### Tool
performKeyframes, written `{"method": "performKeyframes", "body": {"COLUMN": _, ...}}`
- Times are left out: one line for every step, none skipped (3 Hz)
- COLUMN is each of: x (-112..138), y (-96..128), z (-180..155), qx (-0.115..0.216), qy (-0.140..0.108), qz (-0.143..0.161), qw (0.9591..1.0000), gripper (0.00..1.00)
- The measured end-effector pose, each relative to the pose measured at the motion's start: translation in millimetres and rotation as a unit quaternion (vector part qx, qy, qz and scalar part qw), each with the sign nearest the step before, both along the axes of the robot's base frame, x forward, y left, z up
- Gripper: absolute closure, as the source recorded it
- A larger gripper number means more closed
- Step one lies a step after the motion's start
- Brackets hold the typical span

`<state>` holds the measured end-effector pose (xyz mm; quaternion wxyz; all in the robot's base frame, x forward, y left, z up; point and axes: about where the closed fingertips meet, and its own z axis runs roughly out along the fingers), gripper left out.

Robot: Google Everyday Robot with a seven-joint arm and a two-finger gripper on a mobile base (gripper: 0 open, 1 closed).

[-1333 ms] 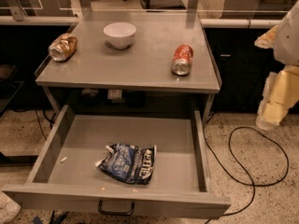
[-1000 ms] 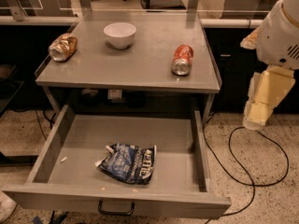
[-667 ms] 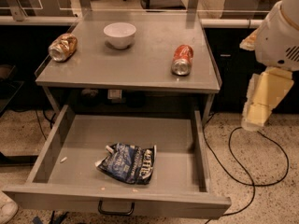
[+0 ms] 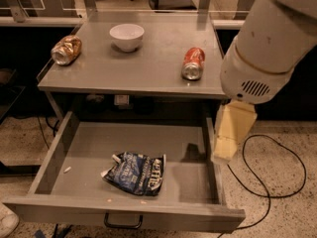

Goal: Pick blue chip bag from top drawer and place on counter

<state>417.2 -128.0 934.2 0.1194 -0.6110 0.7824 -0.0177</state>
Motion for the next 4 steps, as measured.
{"method": "performKeyframes", "body": {"x": -2, "y": 4, "z": -3, "qx": 0.002, "qy": 0.003, "qz": -0.003, "qw": 1.0, "gripper": 0.0}}
{"method": "performKeyframes", "body": {"x": -4, "y": 9, "z": -2, "qx": 0.01, "qy": -0.001, "qz": 0.001, "qw": 0.9999, "gripper": 0.0}}
{"method": "performKeyframes", "body": {"x": -8, "y": 38, "z": -26, "qx": 0.037, "qy": 0.006, "qz": 0.01, "qw": 0.9992, "gripper": 0.0}}
{"method": "performKeyframes", "body": {"x": -4, "y": 69, "z": -59, "qx": 0.061, "qy": 0.022, "qz": 0.022, "qw": 0.9977, "gripper": 0.0}}
